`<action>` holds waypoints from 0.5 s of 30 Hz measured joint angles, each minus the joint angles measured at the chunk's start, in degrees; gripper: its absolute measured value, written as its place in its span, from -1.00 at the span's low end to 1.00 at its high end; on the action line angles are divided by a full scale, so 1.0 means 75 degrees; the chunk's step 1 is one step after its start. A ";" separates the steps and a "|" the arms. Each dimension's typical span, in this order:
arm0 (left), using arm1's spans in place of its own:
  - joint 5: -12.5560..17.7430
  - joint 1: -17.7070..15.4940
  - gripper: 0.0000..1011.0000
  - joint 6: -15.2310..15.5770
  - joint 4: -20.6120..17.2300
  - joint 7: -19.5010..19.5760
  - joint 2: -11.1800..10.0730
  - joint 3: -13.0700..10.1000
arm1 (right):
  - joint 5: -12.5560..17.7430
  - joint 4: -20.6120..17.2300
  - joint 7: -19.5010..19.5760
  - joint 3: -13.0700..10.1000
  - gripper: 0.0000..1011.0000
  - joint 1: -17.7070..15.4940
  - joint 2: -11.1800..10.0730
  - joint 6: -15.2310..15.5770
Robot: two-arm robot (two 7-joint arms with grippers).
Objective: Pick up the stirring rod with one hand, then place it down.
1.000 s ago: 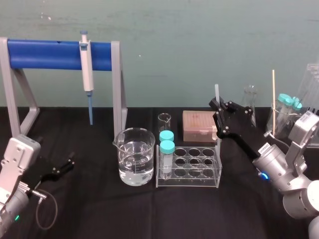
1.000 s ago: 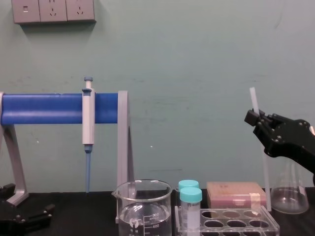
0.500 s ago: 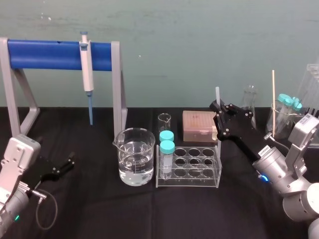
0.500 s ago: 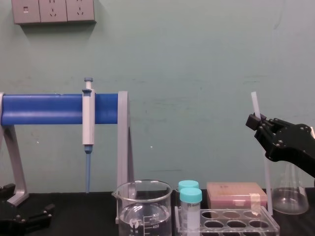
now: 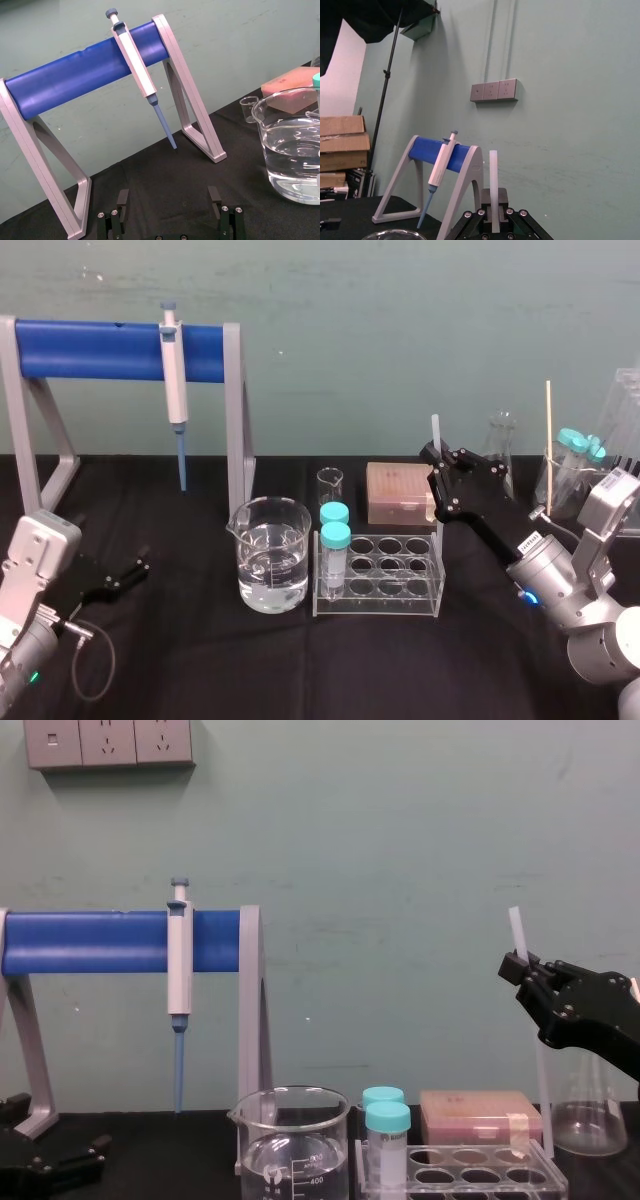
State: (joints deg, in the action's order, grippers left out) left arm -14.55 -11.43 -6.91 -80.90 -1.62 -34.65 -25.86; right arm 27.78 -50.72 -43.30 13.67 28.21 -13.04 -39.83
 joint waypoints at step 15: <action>0.0000 0.0000 0.98 0.0000 0.0000 0.0000 0.0000 0.0000 | -0.0004 0.0000 -0.0001 0.0007 -0.86 0.0003 -0.0002 0.0001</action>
State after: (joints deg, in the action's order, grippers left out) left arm -14.55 -11.43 -6.91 -80.90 -1.62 -34.65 -25.86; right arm 27.75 -50.72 -43.31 13.73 28.23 -13.06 -39.83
